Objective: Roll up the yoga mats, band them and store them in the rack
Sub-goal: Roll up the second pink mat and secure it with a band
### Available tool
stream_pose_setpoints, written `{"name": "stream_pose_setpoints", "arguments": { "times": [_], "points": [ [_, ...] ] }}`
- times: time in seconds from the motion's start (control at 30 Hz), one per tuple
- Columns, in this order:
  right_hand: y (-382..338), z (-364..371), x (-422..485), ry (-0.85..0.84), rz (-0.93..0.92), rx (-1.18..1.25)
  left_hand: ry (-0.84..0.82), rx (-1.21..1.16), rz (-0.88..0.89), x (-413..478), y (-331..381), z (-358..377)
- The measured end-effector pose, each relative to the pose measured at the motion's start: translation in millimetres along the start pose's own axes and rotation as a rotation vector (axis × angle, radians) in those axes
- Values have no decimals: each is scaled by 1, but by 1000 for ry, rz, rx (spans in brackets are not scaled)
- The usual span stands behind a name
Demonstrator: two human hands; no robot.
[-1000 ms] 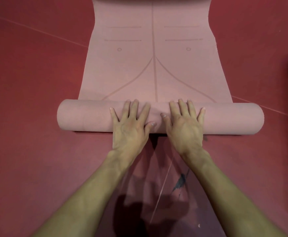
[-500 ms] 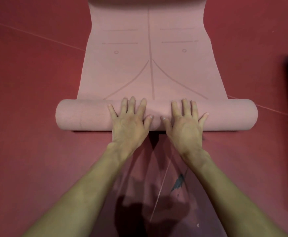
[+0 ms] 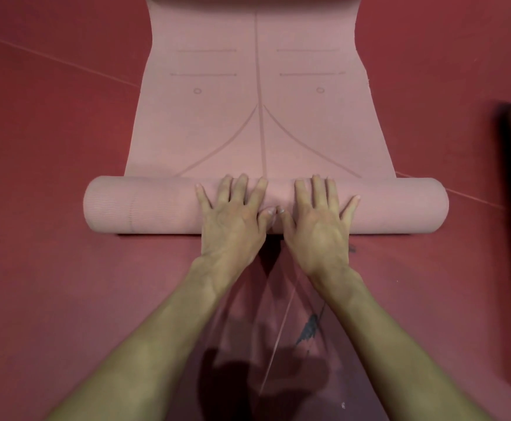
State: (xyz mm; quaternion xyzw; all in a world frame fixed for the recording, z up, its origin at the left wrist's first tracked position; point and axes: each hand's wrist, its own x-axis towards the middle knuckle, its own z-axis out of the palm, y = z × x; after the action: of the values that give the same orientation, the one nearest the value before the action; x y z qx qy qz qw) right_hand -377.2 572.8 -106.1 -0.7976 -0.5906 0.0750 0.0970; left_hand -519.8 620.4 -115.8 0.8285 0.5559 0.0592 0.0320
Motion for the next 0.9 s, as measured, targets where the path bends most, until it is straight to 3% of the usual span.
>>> {"name": "stream_pose_setpoints", "arguments": {
  "times": [0.27, 0.5, 0.9],
  "points": [
    [3, 12, -10, 83, -175, 98, -3, -16, 10, -4, -1, 0],
    [17, 12, -1, 45, -265, -2, -53, 14, 117, -3, -16, -2],
    [38, 4, 17, 29, -372, -108, -50, 70, 133, 2, -22, -1]
  ]
}}
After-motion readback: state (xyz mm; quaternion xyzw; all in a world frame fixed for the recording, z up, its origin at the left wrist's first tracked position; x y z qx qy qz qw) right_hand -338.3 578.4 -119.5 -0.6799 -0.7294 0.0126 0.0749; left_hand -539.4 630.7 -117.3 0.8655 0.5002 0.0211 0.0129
